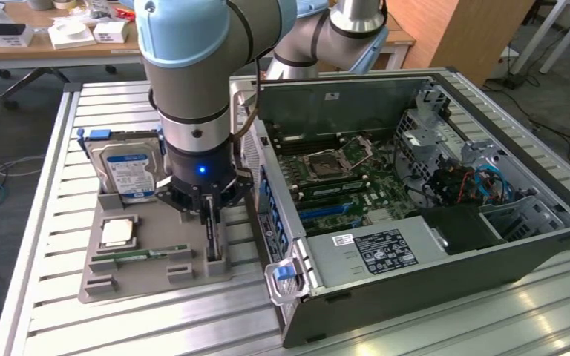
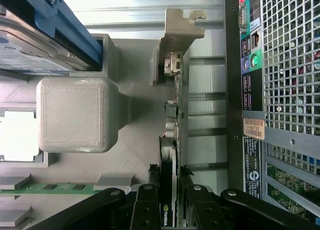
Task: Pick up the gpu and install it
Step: 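Pick up the gpu and move the gpu toward the slot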
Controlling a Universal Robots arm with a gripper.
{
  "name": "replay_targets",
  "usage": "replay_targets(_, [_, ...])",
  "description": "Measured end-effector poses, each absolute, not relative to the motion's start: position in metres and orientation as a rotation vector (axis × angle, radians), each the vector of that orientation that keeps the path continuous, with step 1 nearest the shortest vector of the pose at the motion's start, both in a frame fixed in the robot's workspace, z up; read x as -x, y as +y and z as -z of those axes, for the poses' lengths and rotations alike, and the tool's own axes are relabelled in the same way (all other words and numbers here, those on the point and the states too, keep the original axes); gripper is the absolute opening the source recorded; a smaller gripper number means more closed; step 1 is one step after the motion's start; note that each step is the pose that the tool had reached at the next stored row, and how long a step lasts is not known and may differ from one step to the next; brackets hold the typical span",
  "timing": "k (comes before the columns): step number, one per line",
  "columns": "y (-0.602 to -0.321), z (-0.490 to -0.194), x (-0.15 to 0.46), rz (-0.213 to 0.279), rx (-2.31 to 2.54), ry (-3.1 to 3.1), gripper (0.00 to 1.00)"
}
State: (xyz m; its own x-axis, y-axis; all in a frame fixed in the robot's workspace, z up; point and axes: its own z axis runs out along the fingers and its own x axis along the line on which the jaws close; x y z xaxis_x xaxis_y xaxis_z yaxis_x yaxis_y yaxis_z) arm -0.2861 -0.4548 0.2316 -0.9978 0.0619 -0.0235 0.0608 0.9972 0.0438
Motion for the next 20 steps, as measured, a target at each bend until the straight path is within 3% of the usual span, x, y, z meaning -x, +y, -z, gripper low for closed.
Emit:
replay_targets(10, [-0.455,-0.238,0.286,-0.067,-0.096,3.115,0.26])
replay_targets(20, [-0.455,-0.265,0.286,-0.070,-0.096,3.115,0.26])
